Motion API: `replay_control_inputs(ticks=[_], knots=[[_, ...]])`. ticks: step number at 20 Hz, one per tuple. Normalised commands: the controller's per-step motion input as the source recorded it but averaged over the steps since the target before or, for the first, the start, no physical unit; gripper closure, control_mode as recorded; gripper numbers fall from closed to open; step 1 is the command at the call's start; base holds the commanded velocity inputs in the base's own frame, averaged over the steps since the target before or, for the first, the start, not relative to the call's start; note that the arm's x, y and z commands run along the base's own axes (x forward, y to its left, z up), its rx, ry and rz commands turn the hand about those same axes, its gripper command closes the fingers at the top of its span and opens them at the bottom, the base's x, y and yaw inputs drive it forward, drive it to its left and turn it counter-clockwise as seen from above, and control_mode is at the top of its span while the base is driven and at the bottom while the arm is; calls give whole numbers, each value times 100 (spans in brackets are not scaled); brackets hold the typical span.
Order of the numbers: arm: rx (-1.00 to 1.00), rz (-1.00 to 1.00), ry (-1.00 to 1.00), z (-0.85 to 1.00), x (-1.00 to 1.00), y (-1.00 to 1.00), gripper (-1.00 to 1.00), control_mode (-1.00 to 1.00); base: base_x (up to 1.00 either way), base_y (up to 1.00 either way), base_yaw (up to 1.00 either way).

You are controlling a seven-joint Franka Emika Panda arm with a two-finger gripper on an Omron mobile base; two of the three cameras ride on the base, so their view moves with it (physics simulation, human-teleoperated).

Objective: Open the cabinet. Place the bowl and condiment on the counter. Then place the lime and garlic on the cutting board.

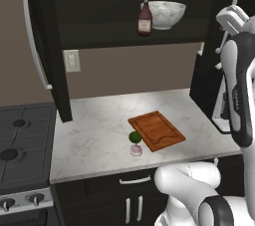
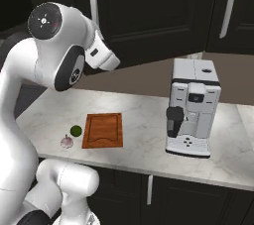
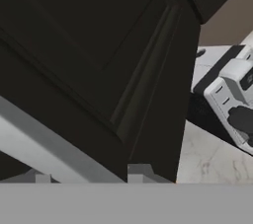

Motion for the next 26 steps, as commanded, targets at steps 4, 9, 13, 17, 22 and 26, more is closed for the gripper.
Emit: replay_control_inputs(ticks=[4, 9, 13, 17, 22, 26], knots=[[2, 0, -6, -14, -1, -100, 100, -100, 0, 0, 0], [1, 1, -4, -15, 0, -80, 100, -100, 0, 0, 0], [0, 0, 0, -24, 0, -36, 100, -100, 0, 0, 0], [0, 0, 0, -7, 0, -6, -100, -100, 0, 0, 0], [3, -2, 2, -1, -13, 1, -100, -100, 0, 0, 0], [5, 0, -24, 11, -99, 20, -100, -100, 0, 0, 0]])
